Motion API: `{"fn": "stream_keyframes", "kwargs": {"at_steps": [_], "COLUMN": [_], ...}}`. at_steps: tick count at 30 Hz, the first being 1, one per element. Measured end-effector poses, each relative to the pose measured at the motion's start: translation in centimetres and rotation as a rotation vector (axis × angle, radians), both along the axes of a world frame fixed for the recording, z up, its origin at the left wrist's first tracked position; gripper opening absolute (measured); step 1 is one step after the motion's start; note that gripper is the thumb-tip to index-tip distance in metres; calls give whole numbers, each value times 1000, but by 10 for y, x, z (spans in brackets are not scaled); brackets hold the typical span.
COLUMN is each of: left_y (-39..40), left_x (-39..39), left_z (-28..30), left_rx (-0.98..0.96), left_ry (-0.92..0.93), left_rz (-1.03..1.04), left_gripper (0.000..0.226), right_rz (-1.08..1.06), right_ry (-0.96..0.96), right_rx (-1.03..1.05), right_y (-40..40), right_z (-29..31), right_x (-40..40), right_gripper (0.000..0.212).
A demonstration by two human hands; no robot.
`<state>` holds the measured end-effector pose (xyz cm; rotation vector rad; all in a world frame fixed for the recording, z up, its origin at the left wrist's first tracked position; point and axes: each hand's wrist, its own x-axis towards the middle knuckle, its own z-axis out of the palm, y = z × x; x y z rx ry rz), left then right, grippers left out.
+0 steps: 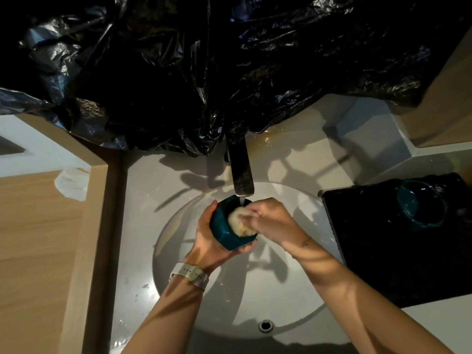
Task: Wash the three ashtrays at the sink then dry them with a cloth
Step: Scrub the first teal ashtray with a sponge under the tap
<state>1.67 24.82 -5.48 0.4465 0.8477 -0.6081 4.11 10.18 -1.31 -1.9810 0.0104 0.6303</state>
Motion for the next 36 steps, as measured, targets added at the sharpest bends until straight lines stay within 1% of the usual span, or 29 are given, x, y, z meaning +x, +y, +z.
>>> {"fn": "stream_keyframes", "kwargs": {"at_steps": [1, 3, 4, 5, 6, 8, 9, 10, 12, 13, 14, 16, 18, 20, 21, 24, 25, 26, 28, 29, 30, 31, 33, 34, 35, 36], "left_y": [0, 3, 4, 5, 5, 4, 2, 0, -3, -3, -3, 0, 4, 7, 8, 11, 12, 14, 17, 18, 18, 18, 15, 14, 12, 10], "left_x": [-1, -5, -8, -10, -13, -17, -17, -17, -14, -13, -11, -10, -11, -14, -16, -22, -23, -23, -20, -17, -15, -13, -12, -13, -13, -13], "left_z": [-1, -4, -8, -9, -10, -6, -4, -2, 4, 4, 3, 0, -2, -3, -4, -3, -3, -3, -1, 0, 1, 2, 7, 10, 12, 13], "left_rx": [-14, -26, -25, -13, -3, 22, 39, 36, -6, -10, 1, 48, 80, 122, 124, 144, 161, 178, 194, 198, 211, 240, 261, 250, 236, 230], "left_ry": [11, 11, -4, -27, -55, -105, -113, -108, -77, -75, -88, -117, -139, -155, -153, -151, -171, -187, -184, -183, -192, -205, -203, -197, -205, -218], "left_rz": [7, 9, 5, -8, -14, -19, -28, -30, -16, -13, -15, -32, -37, -61, -72, -105, -118, -114, -43, -1, 22, 29, 37, 34, 21, 0], "left_gripper": [58, 65, 66, 65, 61, 51, 48, 48, 53, 56, 57, 58, 59, 57, 57, 56, 55, 54, 53, 56, 59, 60, 53, 50, 50, 51], "right_rz": [-111, -319, -379, -398, -398, -353, -285, -211, -74, -38, -41, -107, -155, -104, -93, -123, -107, -79, -24, -20, -45, -99, -197, -216, -212, -198], "right_ry": [-24, -69, -79, -81, -90, -61, -36, -21, -37, -36, -25, -30, -79, -128, -147, -166, -173, -182, -159, -117, -48, 43, 227, 242, 198, 113], "right_rx": [59, 255, 323, 344, 363, 377, 367, 339, 205, 152, 134, 111, -25, -221, -273, -205, -215, -269, -412, -433, -388, -286, -109, -99, -135, -193], "right_y": [-6, -16, -20, -24, -27, -25, -21, -16, -8, -6, -5, -4, -2, 4, 7, 16, 19, 22, 26, 27, 27, 26, 24, 24, 25, 25], "right_z": [-2, -5, -6, -5, -5, -4, -4, -7, -19, -24, -27, -32, -34, -36, -36, -30, -28, -29, -31, -32, -33, -34, -34, -34, -35, -38], "right_x": [-1, -5, -8, -10, -12, -15, -17, -19, -22, -22, -23, -25, -25, -25, -24, -13, -7, -4, -5, -11, -18, -25, -34, -33, -30, -26], "right_gripper": [19, 10, 13, 22, 25, 15, 9, 9, 17, 22, 24, 20, 20, 24, 26, 43, 49, 50, 47, 44, 40, 37, 32, 30, 29, 27]}}
